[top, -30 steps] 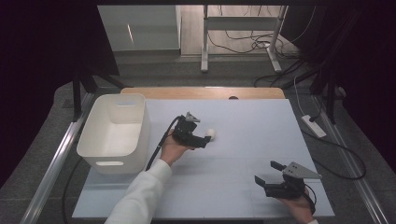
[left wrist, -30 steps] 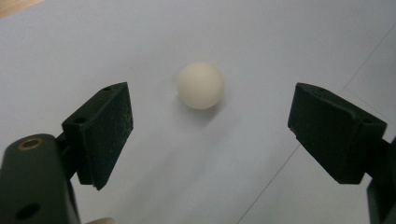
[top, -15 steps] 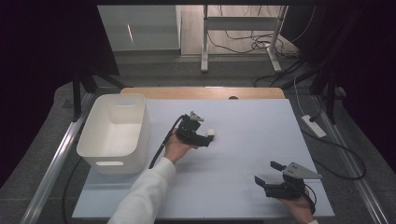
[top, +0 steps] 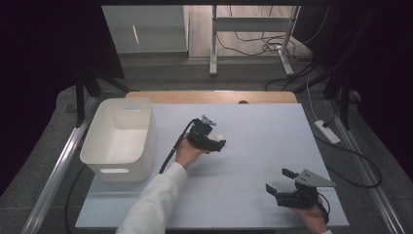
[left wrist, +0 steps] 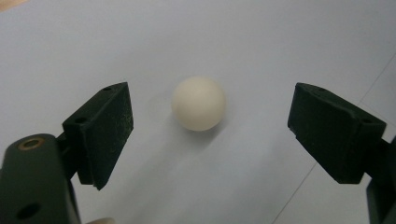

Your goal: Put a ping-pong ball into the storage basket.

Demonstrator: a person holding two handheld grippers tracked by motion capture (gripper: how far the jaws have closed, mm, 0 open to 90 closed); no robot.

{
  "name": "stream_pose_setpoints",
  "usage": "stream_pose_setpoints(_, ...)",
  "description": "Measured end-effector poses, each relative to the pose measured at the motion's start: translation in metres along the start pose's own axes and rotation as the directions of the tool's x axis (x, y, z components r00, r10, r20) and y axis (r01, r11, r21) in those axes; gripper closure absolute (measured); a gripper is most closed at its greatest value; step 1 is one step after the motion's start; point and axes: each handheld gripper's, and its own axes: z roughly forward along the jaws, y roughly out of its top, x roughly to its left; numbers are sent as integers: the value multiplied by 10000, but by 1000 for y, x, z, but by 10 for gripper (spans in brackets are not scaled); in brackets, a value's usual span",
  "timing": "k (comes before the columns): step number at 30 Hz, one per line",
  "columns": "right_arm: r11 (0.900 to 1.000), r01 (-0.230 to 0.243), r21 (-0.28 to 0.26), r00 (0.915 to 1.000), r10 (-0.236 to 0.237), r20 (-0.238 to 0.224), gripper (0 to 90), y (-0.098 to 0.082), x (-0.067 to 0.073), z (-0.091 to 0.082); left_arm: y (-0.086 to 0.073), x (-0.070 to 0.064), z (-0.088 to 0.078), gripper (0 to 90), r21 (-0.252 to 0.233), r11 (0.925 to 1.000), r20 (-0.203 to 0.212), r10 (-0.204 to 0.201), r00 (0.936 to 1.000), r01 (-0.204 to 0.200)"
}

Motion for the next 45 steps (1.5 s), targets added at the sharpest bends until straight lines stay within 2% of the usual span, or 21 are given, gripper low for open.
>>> stream_pose_setpoints(21, 10000, -50, 13, 10000, 50, 23, 106, -1, -1, -1, -1, 5, 26, 150, 530, 9982, 93, -293, 9995, 287)
stream_pose_setpoints(45, 9999, -121, -2, 9999, 121, 58, 106, -1, -2, -3, -1, 7, 43, 156, 640, 9971, 71, -425, 9991, 419)
